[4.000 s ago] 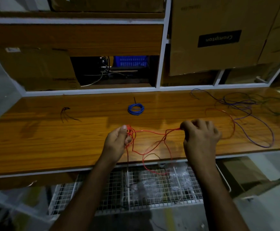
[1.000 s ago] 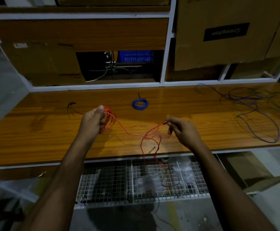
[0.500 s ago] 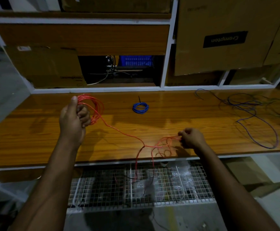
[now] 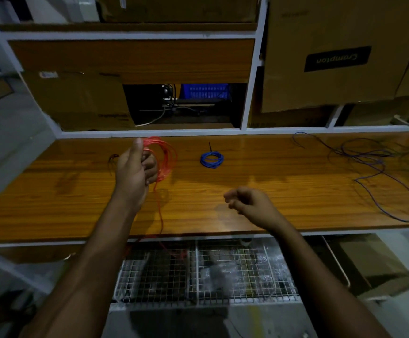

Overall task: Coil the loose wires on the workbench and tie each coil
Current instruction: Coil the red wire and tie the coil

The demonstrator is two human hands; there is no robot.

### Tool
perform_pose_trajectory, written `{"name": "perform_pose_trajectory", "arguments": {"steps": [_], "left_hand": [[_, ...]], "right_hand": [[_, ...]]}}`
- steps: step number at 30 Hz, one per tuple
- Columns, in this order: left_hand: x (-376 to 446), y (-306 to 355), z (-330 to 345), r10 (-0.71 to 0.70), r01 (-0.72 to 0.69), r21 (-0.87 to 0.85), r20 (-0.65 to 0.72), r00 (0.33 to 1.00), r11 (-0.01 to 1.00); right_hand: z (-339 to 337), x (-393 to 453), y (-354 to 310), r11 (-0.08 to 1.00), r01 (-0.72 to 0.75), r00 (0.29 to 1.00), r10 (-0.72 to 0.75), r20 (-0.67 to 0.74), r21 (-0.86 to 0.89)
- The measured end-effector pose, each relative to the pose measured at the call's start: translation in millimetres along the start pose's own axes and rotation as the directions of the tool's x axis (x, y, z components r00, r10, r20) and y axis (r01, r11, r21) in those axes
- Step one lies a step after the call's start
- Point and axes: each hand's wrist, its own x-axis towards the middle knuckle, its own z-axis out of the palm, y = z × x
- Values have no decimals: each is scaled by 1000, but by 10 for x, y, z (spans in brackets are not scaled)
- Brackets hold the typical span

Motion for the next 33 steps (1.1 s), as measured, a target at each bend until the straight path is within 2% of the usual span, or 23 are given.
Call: {"name": "perform_pose_trajectory", "arguments": {"steps": [3, 7, 8, 9, 12, 15, 17, 18, 20, 23, 26, 28, 31, 33], "left_hand": [[-7, 52, 206, -56, 61, -37, 120, 991, 997], [67, 183, 409, -127, 161, -126, 241, 962, 979], [95, 216, 432, -140, 179, -145, 247, 959, 973], [120, 248, 445, -152, 198, -175, 247, 957, 964], [199, 330, 435, -178, 252, -330, 240, 954, 910], [217, 346, 464, -184, 275, -404, 250, 950, 872], [211, 289, 499, -195, 295, -409, 267, 944, 863], [210, 248, 511, -202, 305, -410, 277, 940, 859], [209, 165, 537, -216, 329, -401, 301, 929, 855], [150, 53, 615, -261, 376, -318, 350, 899, 870], [47, -60, 691, -318, 424, -220, 393, 863, 879], [15, -123, 718, -327, 438, -208, 414, 849, 875], [26, -148, 717, -325, 439, -253, 388, 862, 862], [52, -147, 687, -310, 421, -297, 355, 882, 857]], "right_hand": [[266, 17, -302, 987, 158, 983, -160, 90, 22], [541, 106, -587, 972, 232, 940, -215, 264, -33], [574, 116, -610, 970, 242, 923, -234, 305, 13], [579, 109, -608, 970, 223, 915, -243, 322, 100], [416, 18, -415, 921, 43, 917, -190, 350, 387], [202, -119, -87, 888, -75, 919, -116, 377, 455], [119, -138, 23, 768, -192, 954, -1, 301, 611], [103, -129, 26, 719, -183, 976, 53, 210, 670], [100, -90, -83, 676, -70, 991, 130, -25, 734], [69, 14, -357, 622, 102, 944, 185, -273, 776], [6, 102, -540, 670, 143, 910, 201, -364, 728], [-21, 131, -581, 770, 62, 910, 219, -353, 635], [-26, 109, -544, 935, -181, 952, 244, -184, 304], [0, 49, -546, 965, -257, 965, 259, -43, 52]]}}
